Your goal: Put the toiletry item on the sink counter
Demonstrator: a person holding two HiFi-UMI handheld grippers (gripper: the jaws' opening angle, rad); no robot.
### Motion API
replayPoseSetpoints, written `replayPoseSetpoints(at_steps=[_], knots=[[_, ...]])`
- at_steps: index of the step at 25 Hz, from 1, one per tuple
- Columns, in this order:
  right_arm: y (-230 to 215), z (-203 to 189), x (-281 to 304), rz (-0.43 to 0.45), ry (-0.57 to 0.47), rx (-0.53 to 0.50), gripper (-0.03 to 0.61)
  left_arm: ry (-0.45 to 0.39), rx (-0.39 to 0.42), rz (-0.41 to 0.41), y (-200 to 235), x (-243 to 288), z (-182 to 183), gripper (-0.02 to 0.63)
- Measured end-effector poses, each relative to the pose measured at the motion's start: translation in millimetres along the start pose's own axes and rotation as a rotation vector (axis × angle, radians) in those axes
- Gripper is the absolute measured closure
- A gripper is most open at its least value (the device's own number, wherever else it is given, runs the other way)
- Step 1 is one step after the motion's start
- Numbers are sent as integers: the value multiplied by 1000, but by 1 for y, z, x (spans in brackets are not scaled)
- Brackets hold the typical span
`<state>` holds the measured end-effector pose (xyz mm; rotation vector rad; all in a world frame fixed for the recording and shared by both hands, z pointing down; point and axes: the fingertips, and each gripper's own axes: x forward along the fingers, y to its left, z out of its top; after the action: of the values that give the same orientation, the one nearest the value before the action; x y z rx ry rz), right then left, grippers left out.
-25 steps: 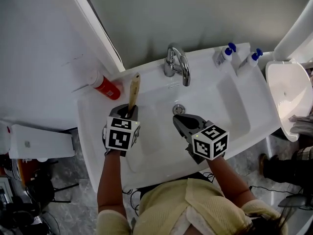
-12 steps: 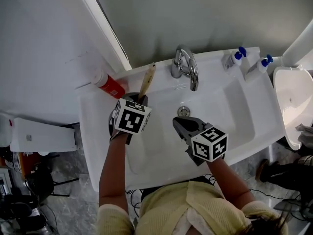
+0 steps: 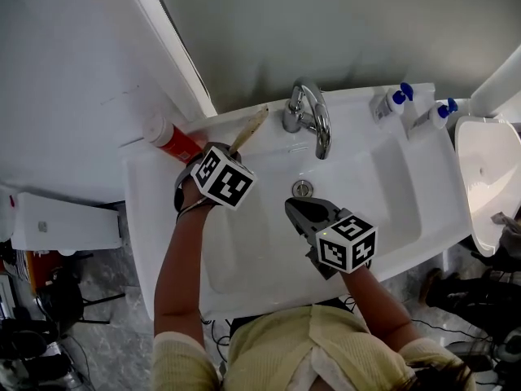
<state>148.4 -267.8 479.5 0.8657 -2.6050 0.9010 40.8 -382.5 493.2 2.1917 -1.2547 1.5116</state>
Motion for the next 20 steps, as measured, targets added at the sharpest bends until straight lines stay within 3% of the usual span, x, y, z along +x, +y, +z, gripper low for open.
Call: replayPoseSetpoints(at_steps=[10,20], knots=[[-6,-6,5,5,24,0,551,112,113,56,9,20,-13,548],[-6,-11,7,10,42,4,551,163,173,42,14,32,-9,548]])
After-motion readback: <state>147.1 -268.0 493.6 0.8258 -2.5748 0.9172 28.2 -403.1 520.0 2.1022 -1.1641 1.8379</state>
